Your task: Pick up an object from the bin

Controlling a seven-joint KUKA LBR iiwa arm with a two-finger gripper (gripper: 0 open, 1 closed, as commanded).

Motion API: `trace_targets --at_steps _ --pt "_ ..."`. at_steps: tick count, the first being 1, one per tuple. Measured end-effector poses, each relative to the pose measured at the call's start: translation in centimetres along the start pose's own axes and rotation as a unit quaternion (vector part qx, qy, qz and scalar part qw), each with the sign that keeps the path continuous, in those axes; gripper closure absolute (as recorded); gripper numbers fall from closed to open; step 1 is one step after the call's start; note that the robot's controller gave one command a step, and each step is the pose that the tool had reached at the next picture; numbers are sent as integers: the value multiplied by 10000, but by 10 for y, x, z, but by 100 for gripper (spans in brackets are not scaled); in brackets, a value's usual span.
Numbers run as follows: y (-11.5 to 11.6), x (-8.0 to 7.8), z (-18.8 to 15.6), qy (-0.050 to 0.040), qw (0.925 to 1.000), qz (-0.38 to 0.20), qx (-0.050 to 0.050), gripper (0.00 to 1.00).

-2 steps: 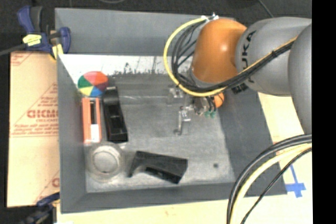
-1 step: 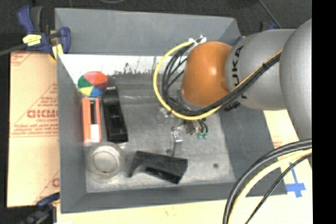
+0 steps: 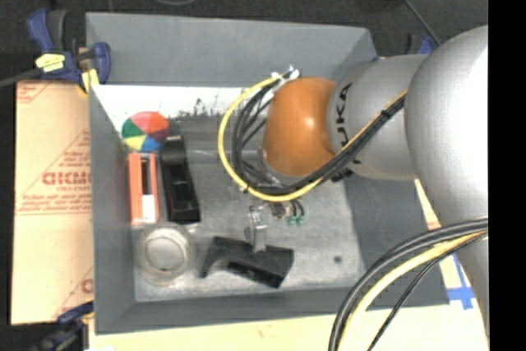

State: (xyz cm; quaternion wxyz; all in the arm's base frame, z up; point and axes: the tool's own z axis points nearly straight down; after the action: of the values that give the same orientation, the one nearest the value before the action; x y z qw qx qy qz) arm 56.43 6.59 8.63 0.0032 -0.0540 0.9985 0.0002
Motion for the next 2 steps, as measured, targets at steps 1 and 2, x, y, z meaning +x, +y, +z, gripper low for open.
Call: trace_targets --at_steps 1,2 --pt "39 19 9 -67 9999 158 -1 0" --pt "55 32 8 -103 9999 51 -28 0"
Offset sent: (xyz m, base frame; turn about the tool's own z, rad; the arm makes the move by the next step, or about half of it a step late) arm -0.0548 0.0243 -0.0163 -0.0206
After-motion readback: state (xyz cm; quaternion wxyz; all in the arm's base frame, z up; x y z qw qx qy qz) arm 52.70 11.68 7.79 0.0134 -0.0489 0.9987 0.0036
